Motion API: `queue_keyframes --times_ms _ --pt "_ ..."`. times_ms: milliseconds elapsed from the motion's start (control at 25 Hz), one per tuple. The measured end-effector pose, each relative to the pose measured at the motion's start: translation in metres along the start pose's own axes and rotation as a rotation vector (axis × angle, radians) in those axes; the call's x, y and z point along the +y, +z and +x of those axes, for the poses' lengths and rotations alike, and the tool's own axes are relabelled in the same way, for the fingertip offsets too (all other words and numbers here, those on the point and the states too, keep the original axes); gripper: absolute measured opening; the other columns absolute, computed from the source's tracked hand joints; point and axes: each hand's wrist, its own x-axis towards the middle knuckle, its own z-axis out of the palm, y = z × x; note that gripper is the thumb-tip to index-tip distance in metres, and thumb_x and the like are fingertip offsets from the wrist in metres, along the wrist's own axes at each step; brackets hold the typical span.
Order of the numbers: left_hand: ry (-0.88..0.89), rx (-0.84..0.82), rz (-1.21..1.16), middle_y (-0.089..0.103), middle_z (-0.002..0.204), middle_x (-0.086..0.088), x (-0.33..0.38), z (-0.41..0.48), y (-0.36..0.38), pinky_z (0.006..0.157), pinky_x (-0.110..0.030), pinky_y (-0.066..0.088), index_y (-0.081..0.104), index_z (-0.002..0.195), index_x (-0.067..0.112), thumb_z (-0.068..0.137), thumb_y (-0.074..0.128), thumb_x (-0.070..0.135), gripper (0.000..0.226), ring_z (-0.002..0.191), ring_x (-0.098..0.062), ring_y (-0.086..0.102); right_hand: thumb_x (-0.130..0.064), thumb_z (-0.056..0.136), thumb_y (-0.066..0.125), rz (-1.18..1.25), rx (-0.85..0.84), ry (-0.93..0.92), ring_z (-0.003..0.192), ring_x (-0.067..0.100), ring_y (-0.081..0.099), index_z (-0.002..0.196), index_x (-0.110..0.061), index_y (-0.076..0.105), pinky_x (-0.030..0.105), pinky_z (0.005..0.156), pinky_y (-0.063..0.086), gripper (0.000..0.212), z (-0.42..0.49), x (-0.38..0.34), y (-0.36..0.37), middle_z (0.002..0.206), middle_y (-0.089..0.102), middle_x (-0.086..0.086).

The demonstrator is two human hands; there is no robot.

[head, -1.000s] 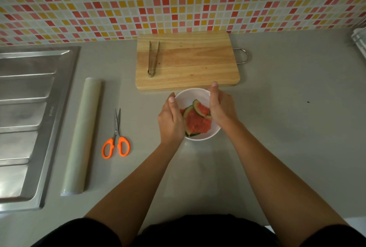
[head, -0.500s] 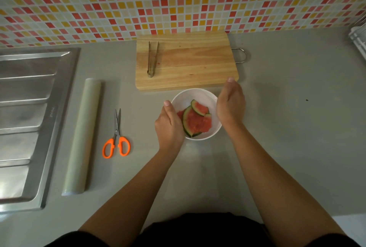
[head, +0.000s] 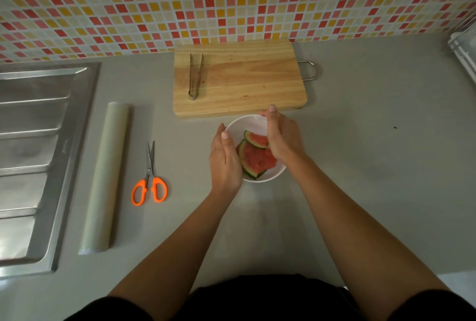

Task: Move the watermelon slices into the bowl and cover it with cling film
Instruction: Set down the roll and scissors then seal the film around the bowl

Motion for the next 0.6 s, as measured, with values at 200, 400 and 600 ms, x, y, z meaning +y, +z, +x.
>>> queue_keyframes --times_ms 200,400,600 --pt "-0.016 0.013 0.03 0.037 0.149 -0.002 0.001 0.001 0.002 0.109 -0.028 0.027 0.03 0.145 0.021 0.095 0.013 0.057 0.064 0.135 -0.014 0.033 -0.063 0.084 0.001 -0.012 0.014 0.106 0.089 0.027 0.061 0.08 -0.022 0.067 0.025 0.07 0.038 0.079 0.004 -0.001 0.001 0.083 0.069 0.007" --pt "-0.016 -0.011 0.024 0.044 0.143 -0.003 0.006 -0.002 0.0 0.107 -0.03 0.031 0.035 0.143 0.019 0.097 0.015 0.054 0.062 0.132 -0.017 0.038 -0.073 0.077 -0.002 0.029 -0.02 0.271 0.064 0.017 0.056 0.052 -0.018 0.051 0.027 0.056 0.035 0.08 0.008 -0.001 0.001 0.062 0.06 0.0" --pt "-0.067 0.02 -0.015 0.053 0.135 -0.004 0.01 0.016 -0.018 0.098 -0.024 0.032 0.049 0.135 0.018 0.096 0.013 0.055 0.064 0.122 -0.012 0.047 -0.07 0.079 0.003 0.561 0.179 0.31 0.122 0.014 0.05 0.097 -0.031 0.068 0.03 0.105 0.025 0.078 0.012 0.026 -0.032 0.118 0.065 -0.001"
